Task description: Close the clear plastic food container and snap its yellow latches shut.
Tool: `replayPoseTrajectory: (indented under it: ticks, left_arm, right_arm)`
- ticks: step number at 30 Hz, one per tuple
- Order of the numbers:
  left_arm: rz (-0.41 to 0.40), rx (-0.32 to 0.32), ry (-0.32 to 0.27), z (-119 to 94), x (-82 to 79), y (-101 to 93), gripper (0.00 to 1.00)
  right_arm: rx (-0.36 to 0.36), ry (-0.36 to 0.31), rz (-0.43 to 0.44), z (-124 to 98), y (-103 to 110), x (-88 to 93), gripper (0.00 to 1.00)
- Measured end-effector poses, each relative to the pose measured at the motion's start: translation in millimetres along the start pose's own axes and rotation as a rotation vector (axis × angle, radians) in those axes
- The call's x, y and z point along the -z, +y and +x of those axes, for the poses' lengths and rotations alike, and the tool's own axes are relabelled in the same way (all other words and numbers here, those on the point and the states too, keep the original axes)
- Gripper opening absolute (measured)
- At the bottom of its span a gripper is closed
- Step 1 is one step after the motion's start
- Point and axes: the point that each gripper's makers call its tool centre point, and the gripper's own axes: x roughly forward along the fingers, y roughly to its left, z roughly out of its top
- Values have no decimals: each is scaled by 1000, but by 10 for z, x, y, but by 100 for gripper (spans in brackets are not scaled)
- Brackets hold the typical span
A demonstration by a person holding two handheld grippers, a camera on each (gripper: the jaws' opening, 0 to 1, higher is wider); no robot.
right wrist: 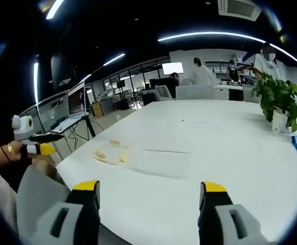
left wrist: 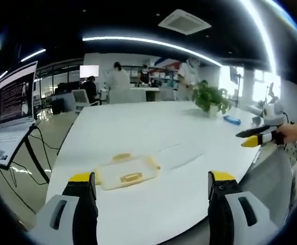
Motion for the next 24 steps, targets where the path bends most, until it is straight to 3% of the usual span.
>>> replayPoseTrajectory:
  ticks: [12,21,24]
  left_arm:
    - [1,0,14,72,28,153,89]
    - [11,9,58,154,89,281,88]
    - [6,24,45,185,41,289,88]
  right_arm:
    - [-20,5,-7,94,54,-67,79]
    - [-50,25,-33,220,83,-136,78]
    - [-58,24,-50,249,82,-187,78]
